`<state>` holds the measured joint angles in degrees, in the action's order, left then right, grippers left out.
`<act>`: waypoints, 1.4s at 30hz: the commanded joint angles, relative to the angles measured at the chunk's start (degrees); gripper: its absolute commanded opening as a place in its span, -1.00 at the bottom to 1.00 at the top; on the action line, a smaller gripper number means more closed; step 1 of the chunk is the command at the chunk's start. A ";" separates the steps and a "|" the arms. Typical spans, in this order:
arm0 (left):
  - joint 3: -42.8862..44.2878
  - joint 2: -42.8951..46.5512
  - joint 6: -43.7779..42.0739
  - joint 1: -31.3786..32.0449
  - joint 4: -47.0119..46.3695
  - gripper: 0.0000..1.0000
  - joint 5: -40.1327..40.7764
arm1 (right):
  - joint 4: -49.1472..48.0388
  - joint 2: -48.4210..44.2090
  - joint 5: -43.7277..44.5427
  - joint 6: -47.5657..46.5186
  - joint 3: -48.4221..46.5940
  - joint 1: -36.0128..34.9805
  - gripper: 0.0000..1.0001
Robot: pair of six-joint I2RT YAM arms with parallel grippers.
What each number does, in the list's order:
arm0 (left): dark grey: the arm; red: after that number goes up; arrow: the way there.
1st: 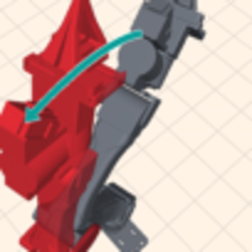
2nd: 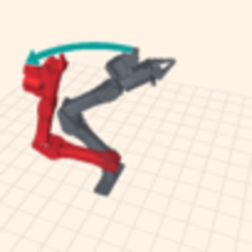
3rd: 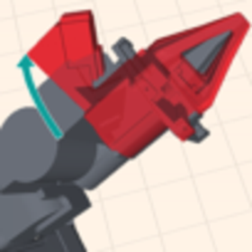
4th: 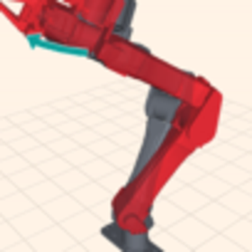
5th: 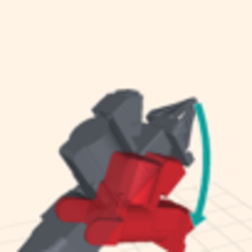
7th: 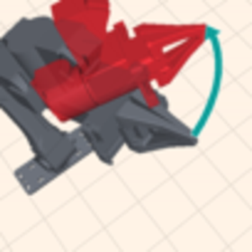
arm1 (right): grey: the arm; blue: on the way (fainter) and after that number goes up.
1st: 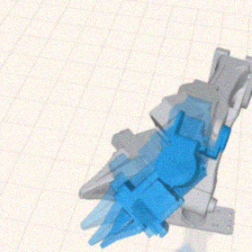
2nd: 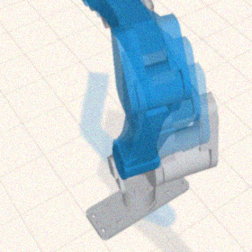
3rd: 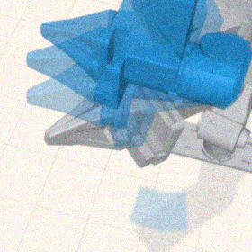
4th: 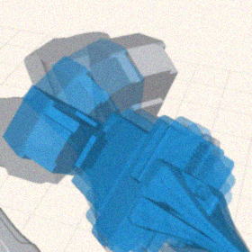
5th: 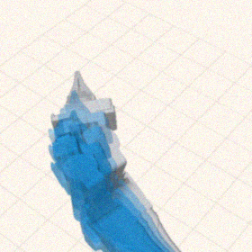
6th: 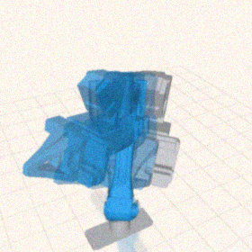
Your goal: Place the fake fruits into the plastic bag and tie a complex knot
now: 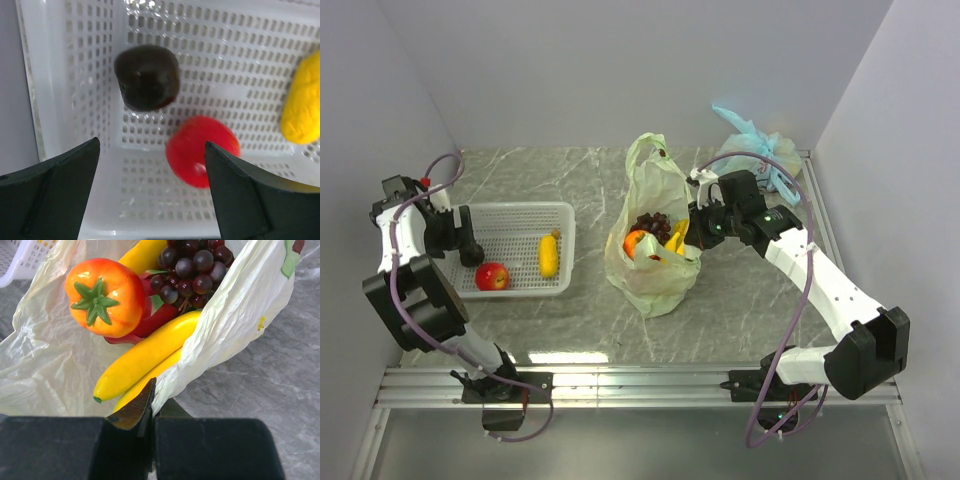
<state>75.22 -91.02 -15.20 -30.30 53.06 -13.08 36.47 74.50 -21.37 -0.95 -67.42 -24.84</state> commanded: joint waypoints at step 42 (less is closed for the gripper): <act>26.20 0.33 21.43 47.57 -19.30 -0.11 -21.64 | -3.51 0.39 -0.78 0.86 -0.70 0.76 -1.00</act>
<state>100.71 -89.21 -0.80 11.60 36.99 -32.23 36.14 76.09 -22.28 -0.49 -67.07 -24.80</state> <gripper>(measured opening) 0.661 0.005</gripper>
